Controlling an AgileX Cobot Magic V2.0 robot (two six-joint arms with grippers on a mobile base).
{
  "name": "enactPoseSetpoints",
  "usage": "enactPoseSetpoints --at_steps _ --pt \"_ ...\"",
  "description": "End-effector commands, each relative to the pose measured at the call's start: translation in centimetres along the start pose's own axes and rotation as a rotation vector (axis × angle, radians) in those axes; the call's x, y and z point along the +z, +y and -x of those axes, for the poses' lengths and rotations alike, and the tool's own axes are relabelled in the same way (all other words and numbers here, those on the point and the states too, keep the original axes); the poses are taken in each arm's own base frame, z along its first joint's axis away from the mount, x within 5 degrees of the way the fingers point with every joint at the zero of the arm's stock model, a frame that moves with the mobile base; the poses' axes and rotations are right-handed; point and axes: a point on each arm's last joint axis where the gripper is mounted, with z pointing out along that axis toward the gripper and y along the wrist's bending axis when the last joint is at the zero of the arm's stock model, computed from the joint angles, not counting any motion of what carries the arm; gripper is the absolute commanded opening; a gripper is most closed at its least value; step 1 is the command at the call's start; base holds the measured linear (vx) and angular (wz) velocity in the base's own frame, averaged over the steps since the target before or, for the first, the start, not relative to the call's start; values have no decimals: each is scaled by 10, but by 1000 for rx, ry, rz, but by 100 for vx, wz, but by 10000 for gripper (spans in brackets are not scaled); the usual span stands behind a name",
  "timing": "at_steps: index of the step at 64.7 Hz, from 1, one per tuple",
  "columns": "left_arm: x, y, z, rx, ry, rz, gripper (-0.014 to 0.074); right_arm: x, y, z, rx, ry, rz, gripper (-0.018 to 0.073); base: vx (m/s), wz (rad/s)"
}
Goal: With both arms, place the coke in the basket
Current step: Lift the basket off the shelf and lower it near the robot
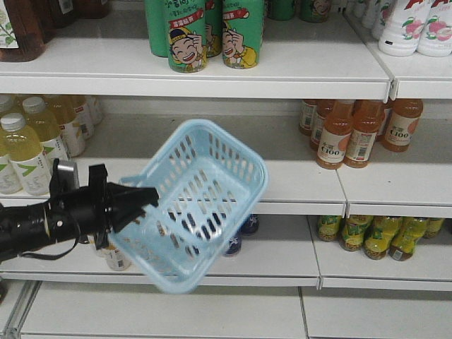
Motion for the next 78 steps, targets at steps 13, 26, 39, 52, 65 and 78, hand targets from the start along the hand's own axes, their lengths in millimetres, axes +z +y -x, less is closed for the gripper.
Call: enactPoseSetpoints --at_steps 13,26,39,52,65,78 --pt "-38 -48 -77 140 246 -133 -8 -1 0 3 -8 -76 2 -5 0 0" --pt "-58 -59 -111 186 246 -147 -8 -1 0 3 -8 -76 2 -5 0 0" --pt "-67 -75 -131 225 277 -169 -8 -1 0 3 -8 -76 2 -5 0 0" --pt "-61 -89 -153 265 359 -236 -8 -1 0 2 -8 -74 2 -5 0 0" --pt "-54 -97 -167 289 404 -305 -8 -1 0 2 -8 -74 2 -5 0 0" --pt "-52 -99 -169 303 401 -327 -8 -1 0 2 -8 -74 2 -5 0 0"
